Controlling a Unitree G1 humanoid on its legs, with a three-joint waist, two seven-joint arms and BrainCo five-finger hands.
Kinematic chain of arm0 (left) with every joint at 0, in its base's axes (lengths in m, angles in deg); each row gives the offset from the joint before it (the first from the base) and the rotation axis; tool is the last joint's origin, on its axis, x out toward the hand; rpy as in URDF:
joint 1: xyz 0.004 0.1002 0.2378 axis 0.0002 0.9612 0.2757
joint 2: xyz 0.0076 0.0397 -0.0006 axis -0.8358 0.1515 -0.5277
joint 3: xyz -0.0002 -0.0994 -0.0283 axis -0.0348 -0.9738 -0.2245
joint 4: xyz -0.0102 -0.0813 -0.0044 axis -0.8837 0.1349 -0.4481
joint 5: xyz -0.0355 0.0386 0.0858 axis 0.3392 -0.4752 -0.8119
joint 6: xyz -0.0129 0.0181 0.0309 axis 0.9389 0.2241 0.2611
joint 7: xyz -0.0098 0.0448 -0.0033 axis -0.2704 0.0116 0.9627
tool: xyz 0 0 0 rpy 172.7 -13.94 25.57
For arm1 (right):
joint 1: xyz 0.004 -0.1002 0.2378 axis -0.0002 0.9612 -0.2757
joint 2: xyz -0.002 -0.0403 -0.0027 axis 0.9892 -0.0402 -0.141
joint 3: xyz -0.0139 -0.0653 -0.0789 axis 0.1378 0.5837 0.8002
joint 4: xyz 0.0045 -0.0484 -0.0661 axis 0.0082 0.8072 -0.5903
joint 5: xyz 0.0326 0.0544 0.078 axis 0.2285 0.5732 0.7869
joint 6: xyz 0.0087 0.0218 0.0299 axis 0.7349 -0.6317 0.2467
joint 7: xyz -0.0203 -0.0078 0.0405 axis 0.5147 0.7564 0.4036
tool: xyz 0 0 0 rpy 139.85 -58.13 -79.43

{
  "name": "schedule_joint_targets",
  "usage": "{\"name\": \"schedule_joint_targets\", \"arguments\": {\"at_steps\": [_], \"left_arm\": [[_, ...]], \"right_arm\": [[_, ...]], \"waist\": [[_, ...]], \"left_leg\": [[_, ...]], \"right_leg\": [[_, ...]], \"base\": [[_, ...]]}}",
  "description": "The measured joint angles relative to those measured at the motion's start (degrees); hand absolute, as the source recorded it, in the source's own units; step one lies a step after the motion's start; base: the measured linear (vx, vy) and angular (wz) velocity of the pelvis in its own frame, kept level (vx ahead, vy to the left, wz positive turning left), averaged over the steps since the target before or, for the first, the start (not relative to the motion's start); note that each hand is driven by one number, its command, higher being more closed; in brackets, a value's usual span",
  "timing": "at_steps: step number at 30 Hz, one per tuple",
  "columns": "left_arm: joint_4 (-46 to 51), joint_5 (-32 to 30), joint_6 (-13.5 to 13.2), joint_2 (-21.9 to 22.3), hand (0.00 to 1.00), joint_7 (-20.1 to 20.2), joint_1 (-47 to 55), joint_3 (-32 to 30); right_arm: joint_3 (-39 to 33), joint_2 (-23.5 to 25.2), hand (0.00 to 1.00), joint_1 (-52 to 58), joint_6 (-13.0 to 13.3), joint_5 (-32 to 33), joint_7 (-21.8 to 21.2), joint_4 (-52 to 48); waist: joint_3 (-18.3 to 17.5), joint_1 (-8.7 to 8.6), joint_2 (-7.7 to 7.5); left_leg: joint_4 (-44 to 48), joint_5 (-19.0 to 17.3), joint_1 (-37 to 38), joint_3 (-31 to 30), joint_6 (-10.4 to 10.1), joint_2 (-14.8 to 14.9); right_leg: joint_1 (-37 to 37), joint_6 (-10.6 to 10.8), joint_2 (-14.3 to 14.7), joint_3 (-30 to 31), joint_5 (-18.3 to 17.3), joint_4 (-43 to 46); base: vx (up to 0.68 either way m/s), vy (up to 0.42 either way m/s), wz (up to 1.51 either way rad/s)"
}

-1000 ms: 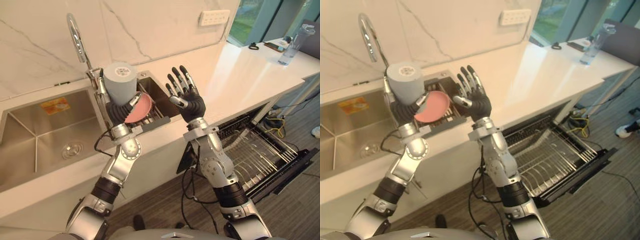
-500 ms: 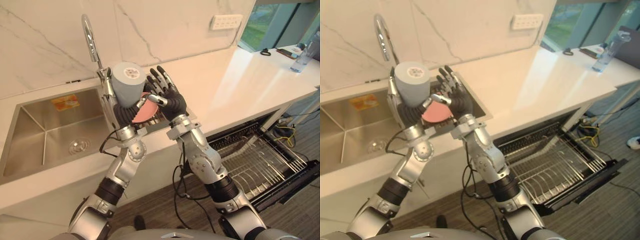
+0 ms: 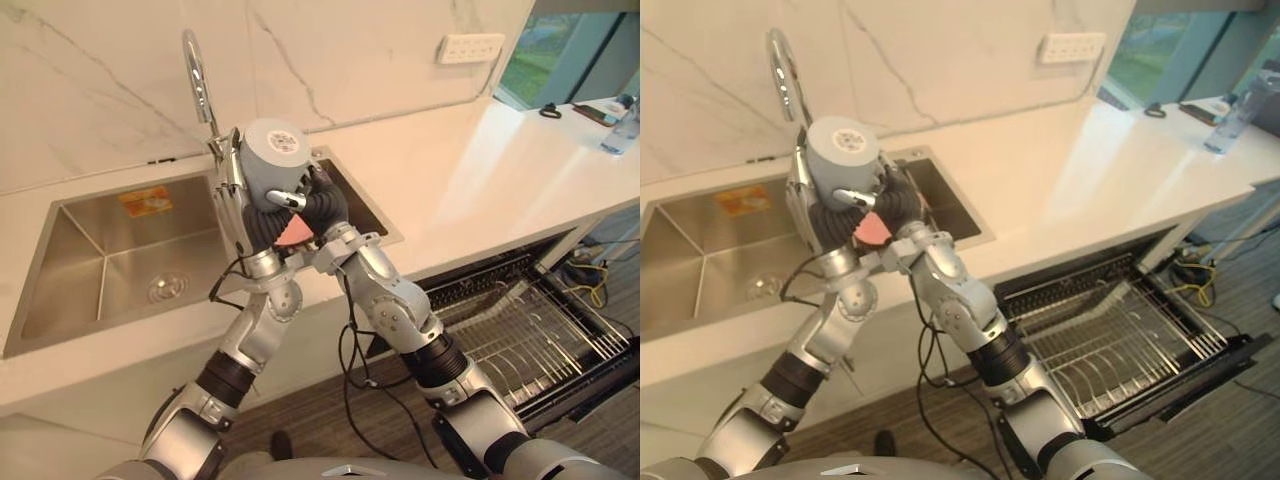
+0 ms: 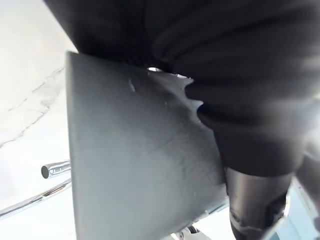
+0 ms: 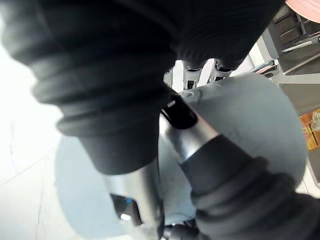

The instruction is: Walk over to the sink, pick up the cup, carry it to the dishwasher, place the cup inside the dishwasher, then close the dishwasher door

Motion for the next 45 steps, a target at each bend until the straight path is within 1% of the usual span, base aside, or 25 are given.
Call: {"name": "schedule_joint_targets", "arguments": {"at_steps": [4, 6, 8, 11, 14, 17, 22, 23, 29, 35, 37, 41, 42, 43, 44, 45], "left_arm": [[2.03, -0.01, 1.67, -0.09, 1.0, 0.01, -0.02, 0.05], [2.35, -0.02, 2.64, -0.19, 1.0, 0.03, -0.02, 0.42], [2.67, -0.01, 3.12, -0.37, 1.0, 0.11, -0.02, 0.67], [2.95, 0.0, 3.63, -0.69, 1.0, 0.37, -0.02, 1.0], [3.01, 0.0, 4.07, -0.68, 1.0, 0.36, -0.02, 1.18], [3.59, 0.06, 4.45, -0.71, 1.0, 0.4, -0.02, 1.07], [3.72, 0.26, 4.55, -0.74, 1.0, 0.55, -0.02, 1.09], [3.76, 0.26, 4.54, -0.82, 1.0, 0.75, -0.02, 1.1], [3.95, 0.32, 4.8, -2.52, 1.0, 1.11, 0.07, 1.07], [4.73, 0.34, 4.81, -2.68, 1.0, 1.07, 0.29, 0.98], [5.53, 0.33, 4.8, -2.86, 1.0, 1.07, 0.67, 0.99], [6.1, 0.29, 4.5, -2.97, 1.0, 1.03, 0.96, 0.99], [6.18, 0.26, 4.15, -3.06, 1.0, 1.0, 0.96, 0.96], [6.3, 0.21, 3.63, -3.25, 0.0, 0.99, 0.97, 0.95], [6.3, -0.06, 2.98, -3.41, 0.0, 1.0, 1.06, 1.06], [6.63, -1.36, 1.36, -3.57, 0.0, 1.04, 1.52, 1.18]], "right_arm": [[0.12, -0.06, 0.0, -2.0, -0.51, -0.04, 0.0, 0.01], [0.16, -0.15, 0.0, -2.69, -1.47, -0.06, -0.01, 0.02], [0.16, -0.14, 0.0, -2.7, -1.55, -0.07, 0.0, 0.02], [0.17, -0.15, 0.0, -2.71, -1.55, -0.19, 0.05, 0.02], [0.71, -0.22, 0.0, -3.45, -1.57, -2.29, 0.27, 0.03], [1.14, -0.31, 0.0, -4.19, -1.59, -2.32, 1.15, 0.03], [1.15, -0.31, 0.0, -4.34, -1.85, -2.31, 1.22, 0.03], [1.15, -0.31, 1.0, -4.34, -1.9, -2.32, 1.22, 0.03], [1.29, -1.01, 1.0, -5.54, -3.19, -2.97, 1.25, 0.07], [1.47, -1.04, 1.0, -6.06, -3.16, -3.15, 1.06, 0.06], [1.55, -1.05, 1.0, -6.06, -2.91, -1.6, 0.9, 0.06], [1.83, -1.06, 1.0, -6.06, -2.09, -1.03, 0.82, 0.07], [1.97, -1.06, 1.0, -6.06, -1.48, -0.57, 0.76, 0.13], [2.0, -1.05, 1.0, -6.07, -0.72, 0.57, 0.61, 0.46], [2.02, -1.0, 1.0, -6.13, -0.28, 0.84, 0.57, 0.75], [1.99, -0.72, 1.0, -6.82, 0.52, 2.94, 0.56, 1.74]], "waist": [[-0.03, 0.06, 0.03], [-0.04, 0.18, 0.02], [-0.04, 0.29, 0.02], [-0.04, 0.34, 0.01], [-0.04, 0.36, 0.01], [-0.05, 0.38, 0.0], [-0.06, 0.6, -0.01], [-0.06, 0.65, -0.01], [-0.08, 0.86, -0.06], [-0.08, 1.23, -0.09], [-0.08, 1.31, -0.1], [-0.07, 1.62, -0.11], [-0.07, 1.74, -0.12], [-0.08, 1.81, -0.14], [-0.09, 1.84, -0.16], [-0.08, 1.88, -0.18]], "left_leg": [[0.0, 0.03, 0.0, -0.07, -0.04, 0.01], [0.0, 0.06, -0.04, -0.13, -0.07, 0.01], [0.0, 0.06, -0.04, -0.2, -0.07, -0.01], [0.0, 0.09, -0.03, -0.39, -0.05, -0.05], [0.0, 0.16, -0.04, -0.57, -0.03, -0.06], [0.0, 0.19, 0.0, -0.71, -0.03, -0.06], [0.0, 0.25, 0.0, -0.97, -0.08, -0.07], [0.0, 0.27, 0.02, -1.05, -0.1, -0.07], [0.0, 0.32, 0.08, -1.28, -0.18, -0.05], [0.0, 0.32, 0.02, -1.31, -0.18, -0.06], [0.0, 0.32, 0.02, -1.34, -0.18, -0.06], [0.0, 0.33, 0.03, -1.52, -0.19, -0.06], [0.0, 0.34, 0.03, -1.58, -0.21, -0.06], [0.0, 0.35, 0.03, -1.67, -0.22, -0.07], [0.0, 0.35, 0.03, -1.73, -0.22, -0.08], [0.0, 0.37, 0.01, -1.84, -0.25, -0.09]], "right_leg": [[0.07, 0.02, 0.01, -0.09, 0.01, -0.11], [0.08, 0.03, 0.02, -0.16, 0.04, -0.2], [0.15, 0.05, 0.01, -0.23, 0.05, -0.28], [0.26, 0.04, 0.01, -0.39, 0.06, -0.35], [0.3, 0.04, 0.03, -0.54, 0.07, -0.37], [0.31, 0.04, 0.03, -0.68, 0.06, -0.37], [0.43, 0.04, 0.02, -0.95, 0.05, -0.35], [0.69, 0.05, 0.02, -1.05, 0.05, -0.36], [0.91, 0.07, 0.06, -1.35, 0.04, -0.53], [0.94, 0.11, 0.06, -1.4, 0.09, -0.71], [0.98, 0.26, 0.08, -1.45, 0.19, -0.77], [1.11, 0.33, 0.11, -1.65, 0.24, -0.88], [1.14, 0.34, 0.12, -1.71, 0.24, -0.9], [1.15, 0.35, 0.12, -1.79, 0.24, -0.9], [1.17, 0.35, 0.12, -1.85, 0.23, -0.9], [1.24, 0.35, 0.12, -1.93, 0.23, -0.92]], "base": [[0.0, 0.0, 0.0], [0.0, 0.0, 0.0], [0.0, 0.0, 0.0], [0.01, -0.001, 0.02], [0.0, -0.001, 0.01], [0.0, 0.0, 0.0], [-0.01, 0.0, 0.03], [-0.01, -0.003, 0.05], [0.0, -0.001, 0.01], [0.0, 0.0, 0.0], [0.0, 0.0, 0.0], [0.0, 0.0, 0.0], [0.0, 0.0, 0.0], [0.0, -0.002, 0.03], [0.0, -0.001, 0.03], [0.0, 0.0, 0.0]]}}
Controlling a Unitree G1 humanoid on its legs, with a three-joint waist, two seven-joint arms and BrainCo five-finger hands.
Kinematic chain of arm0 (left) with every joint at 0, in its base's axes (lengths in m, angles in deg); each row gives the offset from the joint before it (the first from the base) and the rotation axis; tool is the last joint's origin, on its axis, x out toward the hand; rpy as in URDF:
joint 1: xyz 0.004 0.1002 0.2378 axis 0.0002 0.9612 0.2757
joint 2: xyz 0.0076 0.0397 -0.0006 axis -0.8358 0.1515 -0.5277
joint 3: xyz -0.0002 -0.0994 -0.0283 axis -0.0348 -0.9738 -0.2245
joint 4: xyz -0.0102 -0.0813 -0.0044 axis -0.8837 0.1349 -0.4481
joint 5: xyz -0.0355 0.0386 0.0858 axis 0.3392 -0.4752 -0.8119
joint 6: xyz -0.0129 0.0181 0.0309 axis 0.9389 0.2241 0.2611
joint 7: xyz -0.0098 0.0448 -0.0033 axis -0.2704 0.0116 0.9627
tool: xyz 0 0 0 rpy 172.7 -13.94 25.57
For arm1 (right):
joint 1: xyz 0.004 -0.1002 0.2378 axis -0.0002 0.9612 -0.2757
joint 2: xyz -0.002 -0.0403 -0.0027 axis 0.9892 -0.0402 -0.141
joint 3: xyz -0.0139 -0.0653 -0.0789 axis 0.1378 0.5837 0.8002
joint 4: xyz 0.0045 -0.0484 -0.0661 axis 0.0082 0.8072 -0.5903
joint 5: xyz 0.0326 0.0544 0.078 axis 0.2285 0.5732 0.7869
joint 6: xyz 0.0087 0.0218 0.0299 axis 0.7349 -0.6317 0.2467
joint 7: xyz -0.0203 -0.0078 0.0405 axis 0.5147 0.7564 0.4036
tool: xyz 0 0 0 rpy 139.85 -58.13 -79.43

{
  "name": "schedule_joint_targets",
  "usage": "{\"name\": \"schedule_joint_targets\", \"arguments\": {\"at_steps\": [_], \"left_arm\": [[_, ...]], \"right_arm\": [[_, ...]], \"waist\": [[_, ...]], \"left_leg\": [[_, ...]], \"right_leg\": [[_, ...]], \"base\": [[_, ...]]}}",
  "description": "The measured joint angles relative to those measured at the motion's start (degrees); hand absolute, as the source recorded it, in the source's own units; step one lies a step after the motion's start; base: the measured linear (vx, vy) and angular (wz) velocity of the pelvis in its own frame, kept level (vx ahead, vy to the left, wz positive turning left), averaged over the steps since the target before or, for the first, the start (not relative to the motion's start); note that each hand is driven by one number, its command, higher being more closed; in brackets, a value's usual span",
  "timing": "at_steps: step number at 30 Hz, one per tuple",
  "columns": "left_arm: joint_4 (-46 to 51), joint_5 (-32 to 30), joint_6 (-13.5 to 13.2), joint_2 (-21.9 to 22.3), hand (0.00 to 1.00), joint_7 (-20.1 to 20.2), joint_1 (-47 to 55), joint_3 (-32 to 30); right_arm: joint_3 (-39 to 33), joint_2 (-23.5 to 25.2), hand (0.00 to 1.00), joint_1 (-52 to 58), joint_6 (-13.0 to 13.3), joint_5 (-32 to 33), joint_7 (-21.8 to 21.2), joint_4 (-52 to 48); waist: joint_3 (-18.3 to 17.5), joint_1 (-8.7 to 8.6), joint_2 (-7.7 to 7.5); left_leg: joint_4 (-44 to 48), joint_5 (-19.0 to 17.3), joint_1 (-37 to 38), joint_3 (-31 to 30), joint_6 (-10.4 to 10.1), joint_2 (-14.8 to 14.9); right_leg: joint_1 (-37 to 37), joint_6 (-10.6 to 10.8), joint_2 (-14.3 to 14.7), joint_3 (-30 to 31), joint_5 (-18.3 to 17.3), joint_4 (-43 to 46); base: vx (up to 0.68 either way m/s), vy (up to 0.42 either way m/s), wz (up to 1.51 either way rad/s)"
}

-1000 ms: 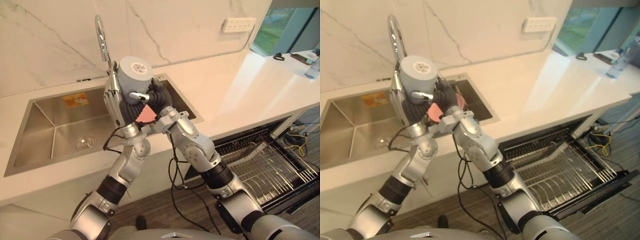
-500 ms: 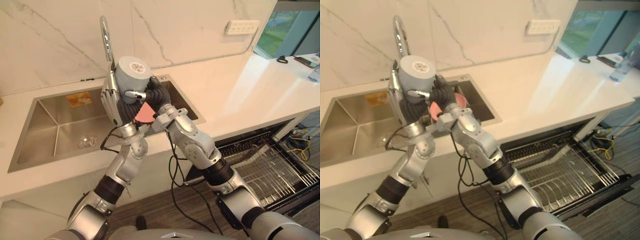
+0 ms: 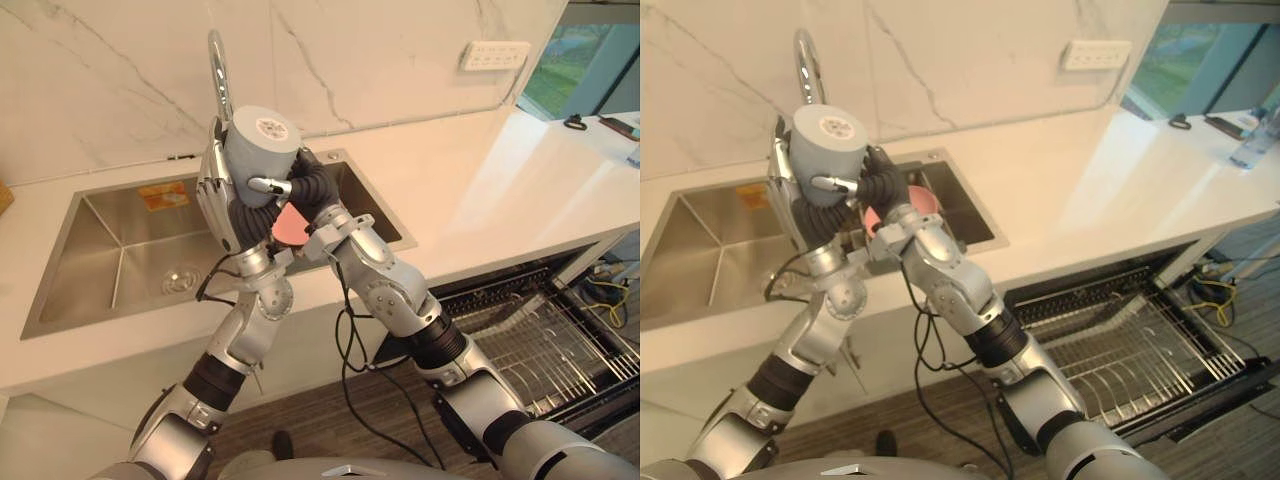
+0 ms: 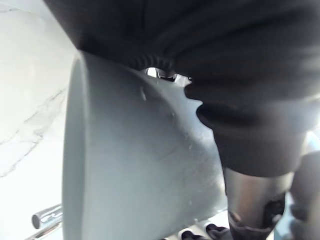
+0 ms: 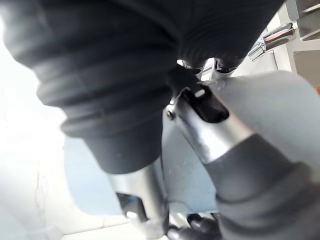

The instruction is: Walk over to the sink, pick up the cup, carry it to the dishwasher, place the cup inside the dishwasher, then close the dishwasher door

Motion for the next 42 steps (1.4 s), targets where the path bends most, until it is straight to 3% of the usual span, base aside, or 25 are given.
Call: {"name": "schedule_joint_targets", "arguments": {"at_steps": [2, 4, 6, 9, 12, 15, 18, 21, 24, 27, 29, 31, 34, 35, 36, 40, 42], "left_arm": [[5.61, -0.12, -2.09, -0.17, 0.0, 1.74, 1.7, -1.02], [13.7, 0.47, -5.03, -1.54, 0.0, 8.52, 2.76, -3.98], [23.47, 5.46, -8.74, -6.48, 0.0, 19.32, 2.83, -6.77], [31.56, 12.84, -11.86, -12.48, 0.0, 27.73, 2.88, -7.12], [34.98, 16.48, -14.08, -14.82, 0.0, 32.33, 3.23, -8.45], [35.54, 17.56, -15.83, -16.05, 0.0, 34.21, 4.46, -12.48], [35.03, 19.17, -17.59, -16.71, 0.0, 34.12, 6.73, -15.47], [25.28, 13.39, -19.72, -12.26, 0.0, 24.75, 7.73, -8.5], [11.79, 3.55, -17.63, -5.96, 0.0, 14.92, 7.63, -0.11], [7.34, -2.93, -16.14, -1.55, 0.0, 9.28, 7.18, 2.4], [7.35, -2.33, -16.4, -1.02, 0.0, 8.82, 6.15, 2.27], [7.34, 2.41, -17.72, -1.05, 0.0, 11.13, 5.76, 2.27], [7.34, 20.98, -21.96, -1.24, 0.0, 25.23, 9.08, 4.0], [7.34, 24.33, -22.13, -1.28, 0.0, 28.55, 10.15, 5.08], [7.18, 32.74, -22.13, -1.54, 0.0, 36.61, 13.08, 9.02], [5.39, 45.23, -21.78, -1.64, 0.0, 52.01, 17.62, 18.4], [4.58, 51.2, -20.12, -1.65, 0.0, 57.84, 18.15, 19.58]], "right_arm": [[-0.01, 0.56, 1.0, -1.45, 1.72, 2.76, -0.1, -0.18], [-0.46, 2.76, 1.0, -2.72, 4.63, 4.59, -0.49, -1.17], [-1.73, 6.87, 1.0, -3.27, 8.16, 6.27, -0.5, -2.8], [-2.47, 10.49, 1.0, -3.24, 10.63, 6.78, 0.97, -2.66], [-2.7, 11.4, 1.0, -1.0, 13.22, 8.69, 1.55, -2.6], [-6.55, 11.18, 1.0, 2.34, 15.86, 10.21, 1.27, -2.6], [-12.3, 10.46, 1.0, 3.86, 20.71, 13.34, 0.58, -2.61], [-13.21, 10.29, 1.0, 3.85, 27.86, 15.52, -0.25, -2.6], [-11.02, 10.85, 1.0, 3.84, 32.56, 15.9, -1.15, -2.61], [-13.42, 10.81, 1.0, 3.85, 36.27, 17.05, -0.98, -3.01], [-16.57, 10.25, 1.0, 4.12, 37.24, 17.25, -0.65, -4.23], [-20.73, 8.93, 1.0, 6.06, 37.33, 17.0, -0.36, -7.92], [-28.02, 7.23, 1.0, 13.27, 36.45, 12.97, 0.78, -12.95], [-29.55, 6.72, 1.0, 14.72, 36.33, 12.8, 0.77, -13.47], [-33.32, 6.28, 1.0, 18.13, 35.91, 11.86, 0.78, -14.04], [-42.09, 3.88, 1.0, 25.3, 35.67, 9.24, 1.35, -13.97], [-45.86, 2.61, 1.0, 27.94, 35.94, 8.53, 1.27, -13.95]], "waist": [[0.01, -0.03, -0.02], [0.02, -0.05, -0.01], [0.01, 0.74, 0.02], [0.07, 2.03, 0.11], [0.09, 1.84, 0.15], [0.12, 1.58, 0.2], [0.17, 1.19, 0.29], [0.22, 0.69, 0.37], [0.21, -1.15, 0.33], [0.21, -2.3, 0.33], [0.21, -2.41, 0.33], [0.21, -2.4, 0.34], [0.22, -2.58, 0.33], [0.22, -2.59, 0.33], [0.24, -3.33, 0.32], [0.27, -4.48, 0.28], [0.3, -5.03, 0.23]], "left_leg": [[0.0, 0.04, -0.24, -0.17, -0.06, -0.01], [0.0, 0.14, -0.42, -0.95, -0.19, -0.06], [0.0, 0.22, -0.32, -2.2, -0.35, -0.03], [0.0, 0.2, -0.34, -3.04, -0.5, -0.01], [0.0, 0.17, -0.64, -3.06, -0.48, -0.06], [0.0, 0.17, -1.02, -2.9, -0.48, -0.05], [0.0, 0.12, -1.1, -2.62, -0.47, -0.03], [0.01, -0.02, -0.89, -1.82, -0.51, 0.1], [0.0, -0.23, -1.18, -0.38, -0.47, 0.36], [0.0, -0.42, -0.97, 0.75, -0.53, 0.43], [0.01, -0.45, -0.93, 0.74, -0.57, 0.48], [0.01, -0.31, -0.85, 0.83, -0.37, 0.52], [0.01, -0.48, -0.87, 1.74, -0.17, 0.58], [0.01, -0.51, -1.0, 2.04, -0.17, 0.59], [-0.02, -0.61, -1.31, 2.27, -0.14, 0.57], [-0.03, -1.24, -1.76, 4.42, -0.33, 0.76], [-0.03, -1.52, -1.7, 5.64, -0.45, 0.92]], "right_leg": [[0.03, -0.04, 0.12, -0.17, 0.01, -0.3], [0.45, -0.06, 0.31, -0.98, 0.03, -0.6], [0.98, -0.17, 0.5, -2.16, -0.15, -0.84], [1.35, -0.45, 0.56, -3.23, -1.01, -0.9], [1.32, -0.33, 0.55, -3.21, -1.13, -0.88], [0.86, -0.34, 0.55, -3.1, -1.12, -0.86], [0.68, -0.34, 0.54, -2.88, -1.12, -0.92], [0.28, -0.48, 0.53, -2.05, -1.01, -0.89], [-0.44, -0.6, 0.69, -0.51, -0.63, -0.96], [-0.47, -0.67, 0.81, 0.61, -0.05, -1.41], [-0.45, -0.36, 0.83, 0.6, 0.13, -1.41], [-0.45, -0.35, 0.84, 0.75, 0.11, -1.4], [-1.09, -0.32, 0.77, 1.78, 0.1, -1.03], [-1.39, -0.31, 0.76, 2.08, 0.1, -0.9], [-1.93, -0.16, 0.66, 2.41, 0.04, -0.68], [-3.67, 0.22, 0.64, 4.74, -0.07, -0.17], [-4.28, 0.25, 0.7, 6.07, -0.02, 0.15]], "base": [[0.0, -0.004, 0.04], [0.02, -0.023, 0.19], [0.03, -0.045, 0.28], [0.02, -0.036, 0.18], [0.0, -0.002, 0.02], [0.0, 0.001, -0.01], [0.01, 0.0, -0.03], [0.02, 0.001, -0.12], [0.02, 0.0, -0.28], [0.03, 0.002, -0.2], [0.02, -0.005, -0.02], [0.03, -0.014, -0.02], [0.03, -0.003, -0.14], [0.01, 0.006, -0.19], [0.01, 0.01, -0.15], [0.0, 0.02, -0.27], [-0.01, 0.014, -0.33]]}}
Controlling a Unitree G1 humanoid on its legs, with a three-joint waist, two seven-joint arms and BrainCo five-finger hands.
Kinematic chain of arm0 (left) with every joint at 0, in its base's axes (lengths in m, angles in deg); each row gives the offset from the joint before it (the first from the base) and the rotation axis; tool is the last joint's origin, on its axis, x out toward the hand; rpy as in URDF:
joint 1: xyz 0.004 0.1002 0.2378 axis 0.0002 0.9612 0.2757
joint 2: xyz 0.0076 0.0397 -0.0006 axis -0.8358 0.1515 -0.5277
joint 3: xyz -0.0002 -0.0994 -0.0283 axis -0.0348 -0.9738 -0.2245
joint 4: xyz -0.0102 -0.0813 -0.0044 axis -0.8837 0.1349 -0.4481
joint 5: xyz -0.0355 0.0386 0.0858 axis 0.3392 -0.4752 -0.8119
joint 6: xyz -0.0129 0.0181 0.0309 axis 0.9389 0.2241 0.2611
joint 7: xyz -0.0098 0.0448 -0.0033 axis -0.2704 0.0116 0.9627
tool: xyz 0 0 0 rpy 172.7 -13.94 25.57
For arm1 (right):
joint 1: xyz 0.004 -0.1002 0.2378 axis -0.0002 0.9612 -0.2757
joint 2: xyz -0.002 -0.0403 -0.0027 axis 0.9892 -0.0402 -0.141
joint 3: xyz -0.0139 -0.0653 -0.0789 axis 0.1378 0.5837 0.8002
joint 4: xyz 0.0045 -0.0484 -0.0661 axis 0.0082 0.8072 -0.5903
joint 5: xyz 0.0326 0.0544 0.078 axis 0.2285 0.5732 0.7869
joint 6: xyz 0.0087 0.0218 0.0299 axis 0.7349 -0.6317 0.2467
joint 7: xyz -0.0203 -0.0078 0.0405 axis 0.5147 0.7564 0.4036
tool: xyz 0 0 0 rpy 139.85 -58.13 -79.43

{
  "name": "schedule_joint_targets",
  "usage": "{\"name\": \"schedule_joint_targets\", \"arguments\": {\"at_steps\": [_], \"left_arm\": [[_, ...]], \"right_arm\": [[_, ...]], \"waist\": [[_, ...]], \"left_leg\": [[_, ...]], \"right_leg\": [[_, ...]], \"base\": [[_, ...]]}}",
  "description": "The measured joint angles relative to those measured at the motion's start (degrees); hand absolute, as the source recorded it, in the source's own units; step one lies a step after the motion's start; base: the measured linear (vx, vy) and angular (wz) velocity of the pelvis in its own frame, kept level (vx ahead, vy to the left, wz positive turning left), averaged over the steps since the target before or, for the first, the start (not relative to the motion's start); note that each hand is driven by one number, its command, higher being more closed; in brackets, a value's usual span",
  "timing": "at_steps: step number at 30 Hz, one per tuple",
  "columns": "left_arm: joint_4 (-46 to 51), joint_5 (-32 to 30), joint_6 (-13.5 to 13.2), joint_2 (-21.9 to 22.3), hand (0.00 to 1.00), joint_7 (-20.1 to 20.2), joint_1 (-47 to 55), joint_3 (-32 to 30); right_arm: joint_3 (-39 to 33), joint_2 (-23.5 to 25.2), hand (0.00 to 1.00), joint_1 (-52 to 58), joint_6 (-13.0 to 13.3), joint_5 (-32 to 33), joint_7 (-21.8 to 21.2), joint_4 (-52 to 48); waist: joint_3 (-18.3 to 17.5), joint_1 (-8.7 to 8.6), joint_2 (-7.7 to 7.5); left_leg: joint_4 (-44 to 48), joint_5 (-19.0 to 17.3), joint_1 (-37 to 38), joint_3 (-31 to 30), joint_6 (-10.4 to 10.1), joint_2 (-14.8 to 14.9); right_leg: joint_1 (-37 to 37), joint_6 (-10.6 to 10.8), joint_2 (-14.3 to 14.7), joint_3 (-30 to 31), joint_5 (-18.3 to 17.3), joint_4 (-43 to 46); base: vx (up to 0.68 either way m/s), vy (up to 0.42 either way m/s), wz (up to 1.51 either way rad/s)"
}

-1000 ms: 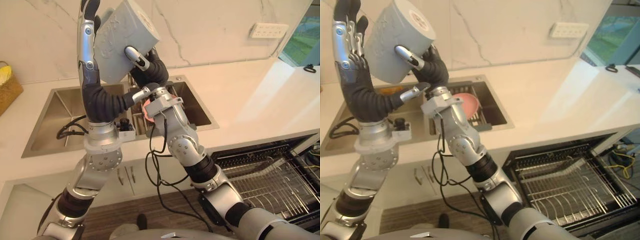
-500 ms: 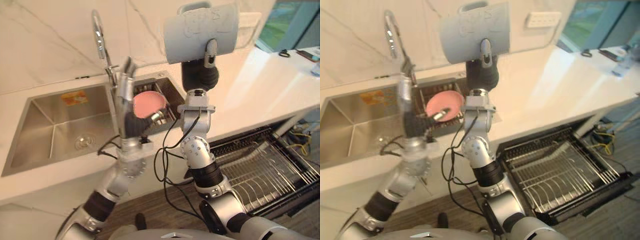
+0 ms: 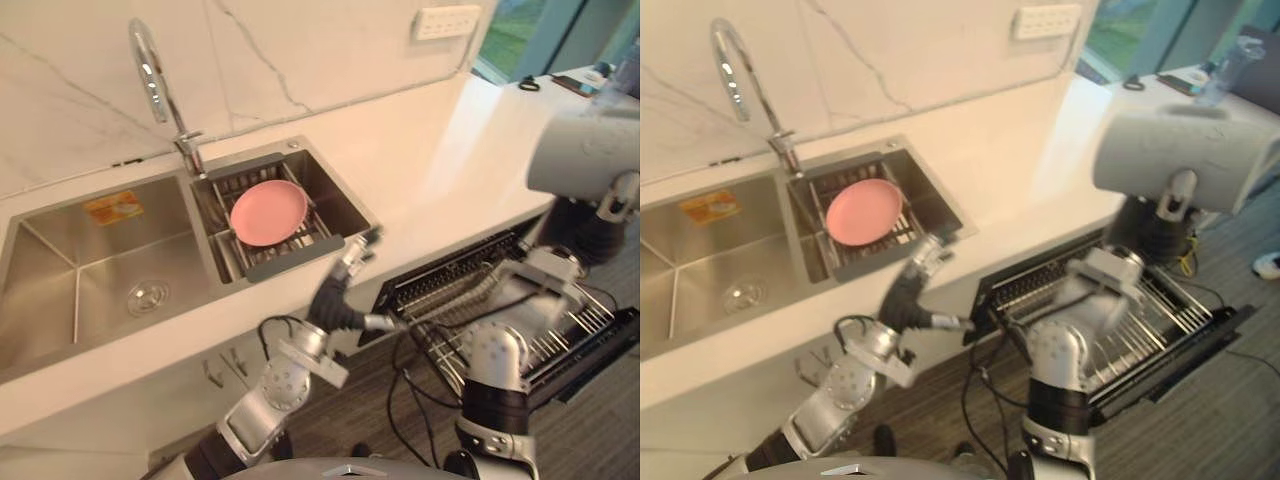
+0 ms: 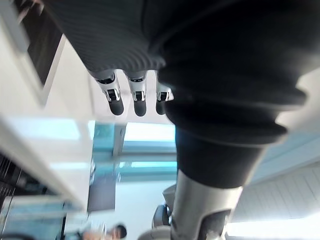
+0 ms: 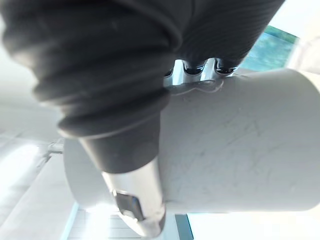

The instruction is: Walk over to the sink, pick up the cup, carry it to the dishwasher, place the cup inside the dishwasher, then close the dishwasher door

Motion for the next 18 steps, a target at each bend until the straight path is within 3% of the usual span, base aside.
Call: {"name": "schedule_joint_targets", "arguments": {"at_steps": [4, 6, 7, 9, 11, 14, 15, 18], "left_arm": [[-5.98, 10.04, 5.12, -0.51, 0.0, 9.46, 0.44, 0.64], [-9.86, 15.83, 9.59, -0.68, 0.0, 14.73, 0.45, 1.82], [-10.8, 16.86, 10.55, -0.69, 0.0, 15.72, 0.46, 2.22], [-15.07, 21.66, 14.51, -0.45, 0.0, 20.37, 0.62, 3.52], [-17.63, 23.2, 16.75, -0.41, 0.0, 22.39, 0.78, 3.44], [-22.85, 21.63, 17.65, -0.39, 0.0, 22.7, 1.06, 2.69], [-26.19, 17.0, 17.66, -0.45, 0.0, 21.0, 1.08, 2.35], [-31.57, 9.87, 18.09, -0.47, 0.0, 16.69, 2.7, -0.15]], "right_arm": [[-8.59, -1.96, 1.0, 3.42, 1.24, -1.21, 0.4, 1.05], [-12.99, -3.52, 1.0, 5.44, 1.03, -5.25, 2.03, 3.38], [-13.75, -3.67, 1.0, 5.84, 0.94, -6.14, 2.43, 3.81], [-16.35, -4.48, 1.0, 7.6, -0.74, -10.82, 4.71, 5.98], [-17.88, -5.16, 1.0, 8.73, -2.3, -13.49, 5.32, 7.82], [-19.45, -6.2, 1.0, 10.38, -6.04, -15.56, 5.31, 10.86], [-19.0, -6.99, 1.0, 11.62, -8.59, -16.03, 4.86, 12.77], [-16.73, -7.0, 1.0, 12.89, -12.65, -18.05, 4.08, 17.66]], "waist": [[0.3, -1.75, -0.45], [0.35, -2.19, -0.54], [0.36, -2.37, -0.54], [0.42, -3.0, -0.64], [0.43, -3.18, -0.65], [0.58, -3.5, -0.91], [0.75, -3.9, -1.19], [1.11, -4.7, -1.76]], "left_leg": [[-0.01, -0.39, 0.07, 1.59, 0.09, 0.2], [-0.01, -0.75, 0.14, 3.16, 0.1, 0.35], [-0.02, -0.83, 0.17, 3.49, 0.11, 0.37], [-0.02, -1.29, 0.75, 4.62, 0.11, 0.42], [-0.02, -1.6, 0.86, 5.37, 0.04, 0.42], [-0.02, -2.18, 0.93, 6.03, 0.34, 0.53], [-0.02, -2.18, 0.91, 6.05, 0.27, 0.53], [-0.02, -2.22, 0.94, 6.02, 0.03, 0.55]], "right_leg": [[-1.04, 0.01, 0.02, 1.66, 0.0, 0.7], [-1.88, 0.01, 0.05, 3.25, 0.0, 1.18], [-2.03, 0.01, 0.04, 3.52, 0.0, 1.3], [-2.0, 0.04, 0.03, 4.56, -0.03, 1.42], [-2.0, 0.06, 0.01, 5.26, -0.04, 1.42], [-2.01, 0.02, -0.05, 5.97, -0.12, 1.35], [-2.04, 0.08, -0.05, 6.04, -0.14, 1.31], [-2.06, 0.29, -0.01, 6.11, -0.14, 1.32]], "base": [[-0.01, 0.01, -0.24], [-0.01, 0.015, -0.34], [0.0, 0.017, -0.26], [0.01, 0.015, -0.24], [-0.01, 0.012, -0.21], [0.0, 0.005, -0.12], [0.03, 0.001, -0.03], [0.03, -0.003, -0.01]]}}
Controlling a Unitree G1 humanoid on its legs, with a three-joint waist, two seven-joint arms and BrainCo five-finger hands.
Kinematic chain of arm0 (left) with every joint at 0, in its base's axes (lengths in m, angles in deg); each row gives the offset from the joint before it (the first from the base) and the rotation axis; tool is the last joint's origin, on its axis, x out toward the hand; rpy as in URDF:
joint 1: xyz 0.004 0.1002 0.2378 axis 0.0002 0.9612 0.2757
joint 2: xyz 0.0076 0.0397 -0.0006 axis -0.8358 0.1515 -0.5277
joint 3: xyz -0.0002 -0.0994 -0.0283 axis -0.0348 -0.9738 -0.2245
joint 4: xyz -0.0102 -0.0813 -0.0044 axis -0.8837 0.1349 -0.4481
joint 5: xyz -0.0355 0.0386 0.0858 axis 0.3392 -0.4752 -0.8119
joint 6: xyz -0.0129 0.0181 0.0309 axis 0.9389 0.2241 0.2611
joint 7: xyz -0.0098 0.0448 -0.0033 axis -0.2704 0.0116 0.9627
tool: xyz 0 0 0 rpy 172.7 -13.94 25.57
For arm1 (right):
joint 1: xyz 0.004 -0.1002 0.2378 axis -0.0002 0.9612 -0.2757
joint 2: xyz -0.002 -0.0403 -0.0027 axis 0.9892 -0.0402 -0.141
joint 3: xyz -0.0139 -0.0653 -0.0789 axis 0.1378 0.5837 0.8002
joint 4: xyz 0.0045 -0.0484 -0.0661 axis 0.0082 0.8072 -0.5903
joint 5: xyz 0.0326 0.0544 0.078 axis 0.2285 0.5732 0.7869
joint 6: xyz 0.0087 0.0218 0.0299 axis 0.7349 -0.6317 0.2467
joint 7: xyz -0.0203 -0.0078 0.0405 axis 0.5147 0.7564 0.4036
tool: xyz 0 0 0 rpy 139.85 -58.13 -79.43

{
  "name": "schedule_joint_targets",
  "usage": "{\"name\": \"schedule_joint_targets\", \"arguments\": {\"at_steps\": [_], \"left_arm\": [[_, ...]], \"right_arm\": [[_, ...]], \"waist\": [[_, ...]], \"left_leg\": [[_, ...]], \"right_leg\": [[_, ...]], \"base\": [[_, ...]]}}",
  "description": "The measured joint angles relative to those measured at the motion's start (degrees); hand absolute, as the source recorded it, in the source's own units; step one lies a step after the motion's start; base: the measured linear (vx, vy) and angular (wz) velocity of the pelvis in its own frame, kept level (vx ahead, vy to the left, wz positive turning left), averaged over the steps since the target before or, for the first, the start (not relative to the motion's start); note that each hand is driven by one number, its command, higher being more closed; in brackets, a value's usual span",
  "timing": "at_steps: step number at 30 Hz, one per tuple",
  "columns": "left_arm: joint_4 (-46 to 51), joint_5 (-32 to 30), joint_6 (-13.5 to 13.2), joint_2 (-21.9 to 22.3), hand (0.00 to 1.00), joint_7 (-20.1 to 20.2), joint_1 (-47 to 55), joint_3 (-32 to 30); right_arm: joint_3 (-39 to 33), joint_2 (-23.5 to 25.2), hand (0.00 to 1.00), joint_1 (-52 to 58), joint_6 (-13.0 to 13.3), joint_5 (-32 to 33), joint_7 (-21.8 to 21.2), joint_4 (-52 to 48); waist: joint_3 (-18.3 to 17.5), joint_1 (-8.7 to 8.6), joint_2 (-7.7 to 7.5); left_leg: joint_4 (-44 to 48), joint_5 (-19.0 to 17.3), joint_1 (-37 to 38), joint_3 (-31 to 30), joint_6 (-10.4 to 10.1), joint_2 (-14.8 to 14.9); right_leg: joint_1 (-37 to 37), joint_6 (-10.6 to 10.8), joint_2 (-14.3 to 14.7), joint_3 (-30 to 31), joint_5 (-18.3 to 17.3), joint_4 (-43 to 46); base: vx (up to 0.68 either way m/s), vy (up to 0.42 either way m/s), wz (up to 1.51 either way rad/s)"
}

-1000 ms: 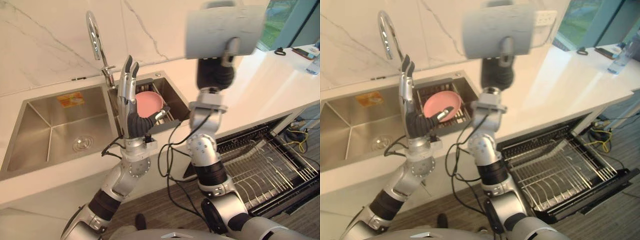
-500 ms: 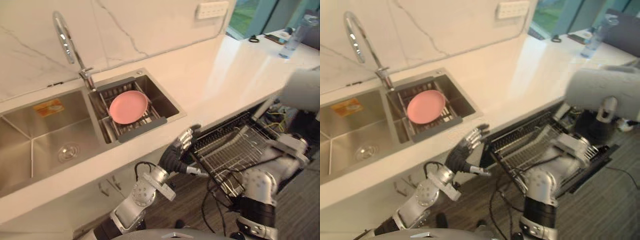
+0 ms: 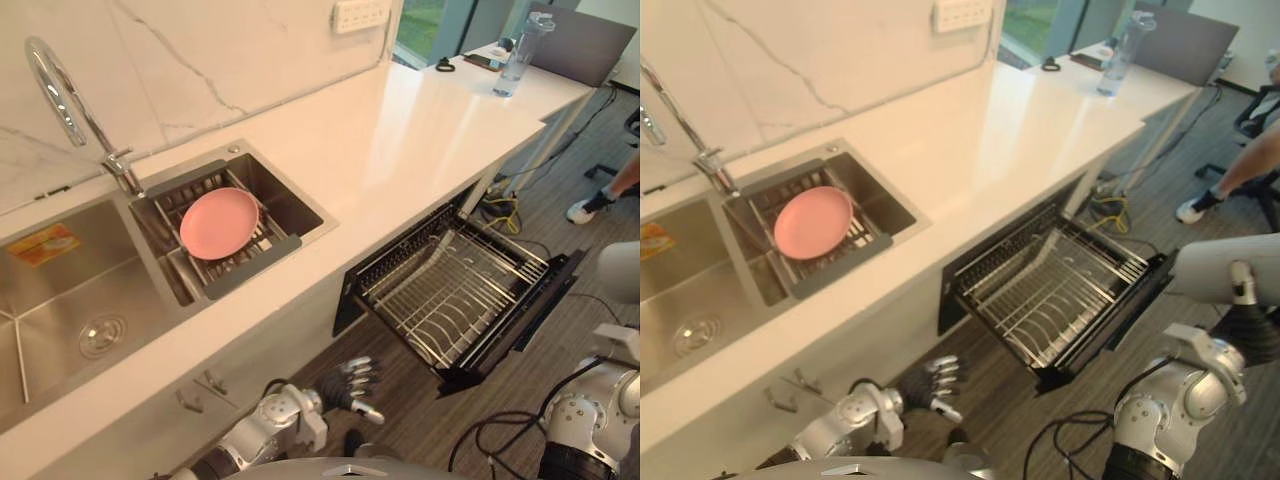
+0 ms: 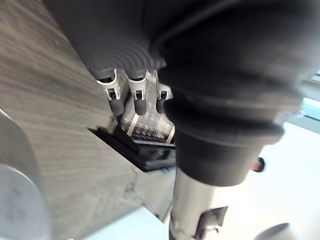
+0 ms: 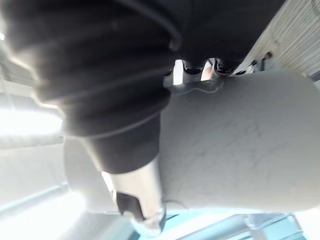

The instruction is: Walk over to the sink, pick up the cup, carry it to the dishwasher, place the cup inside the dishwasher, then close the dishwasher door

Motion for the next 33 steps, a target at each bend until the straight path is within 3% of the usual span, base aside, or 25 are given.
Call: {"name": "schedule_joint_targets", "arguments": {"at_steps": [2, 7, 10, 15, 20, 21, 25, 33], "left_arm": [[-1.55, -1.74, 0.19, 0.04, 0.0, -1.19, 0.35, -0.94], [-8.93, -14.05, 0.93, -0.67, 0.0, -10.94, 3.15, -11.61], [-12.18, -18.7, 1.49, -1.31, 0.0, -13.9, 3.83, -15.63], [-17.66, -24.16, 2.2, -2.28, 0.0, -18.77, 5.8, -22.54], [-19.22, -25.42, 2.59, -2.32, 0.0, -20.75, 6.76, -28.54], [-19.25, -25.68, 2.47, -2.32, 0.0, -20.76, 6.69, -30.11], [-19.25, -26.2, 2.35, -2.41, 0.0, -20.91, 6.73, -33.26], [-20.49, -27.39, 2.53, -3.54, 0.0, -21.57, 8.61, -35.51]], "right_arm": [[0.78, 0.01, 1.0, 0.46, -0.78, -0.25, -0.2, 1.58], [4.28, 0.01, 1.0, -0.67, -3.62, -6.03, -0.22, 10.29], [5.41, -0.16, 1.0, -2.49, -4.95, -9.44, 0.39, 12.54], [7.98, -2.95, 1.0, -5.78, -10.31, -13.87, 2.8, 20.61], [9.04, -5.5, 1.0, -9.46, -14.55, -18.13, 3.97, 27.42], [9.14, -7.01, 1.0, -11.01, -16.46, -19.07, 4.7, 30.56], [9.1, -11.88, 1.0, -13.99, -20.12, -20.48, 5.53, 38.4], [9.09, -20.65, 1.0, -21.08, -23.31, -25.02, 6.6, 45.36]], "waist": [[0.07, 0.04, -0.12], [0.27, 0.41, -0.32], [0.78, 0.73, -0.55], [2.18, 3.08, -0.91], [3.31, 3.96, -0.9], [3.92, 4.69, -0.87], [5.09, 5.6, -0.42], [8.63, 5.87, 1.98]], "left_leg": [[0.0, -0.06, 0.0, -0.03, -0.03, 0.0], [0.02, 0.25, 0.35, -1.8, 0.43, -0.65], [0.02, 0.06, 0.83, -2.68, 0.21, -0.99], [0.02, 0.04, 0.85, -4.69, 0.34, -1.71], [0.02, 0.12, 1.02, -6.5, 0.66, -2.45], [0.02, 0.2, 0.96, -6.75, 0.78, -2.61], [0.03, 0.81, 0.81, -8.84, 1.66, -3.15], [0.02, 1.66, -1.02, -11.73, 1.32, -3.54]], "right_leg": [[0.01, -0.06, 0.0, 0.0, 0.03, 0.0], [0.69, -0.04, -0.4, -1.65, -0.04, -0.03], [1.55, 0.25, -0.75, -2.51, -0.41, -0.06], [2.5, 0.66, -1.44, -4.58, -1.44, -0.16], [3.67, 0.81, -2.02, -6.21, -1.54, -0.02], [3.72, 0.91, -2.04, -6.49, -1.46, -0.01], [4.4, 1.13, -2.22, -7.73, -1.66, 0.17], [3.5, 0.78, -2.76, -10.53, -2.72, 1.22]], "base": [[0.06, 0.002, 0.01], [0.05, 0.016, 0.15], [0.0, 0.018, 0.19], [-0.01, 0.022, 0.2], [0.02, 0.025, 0.22], [0.02, 0.021, 0.1], [0.02, 0.012, 0.27], [-0.02, -0.002, 0.19]]}}
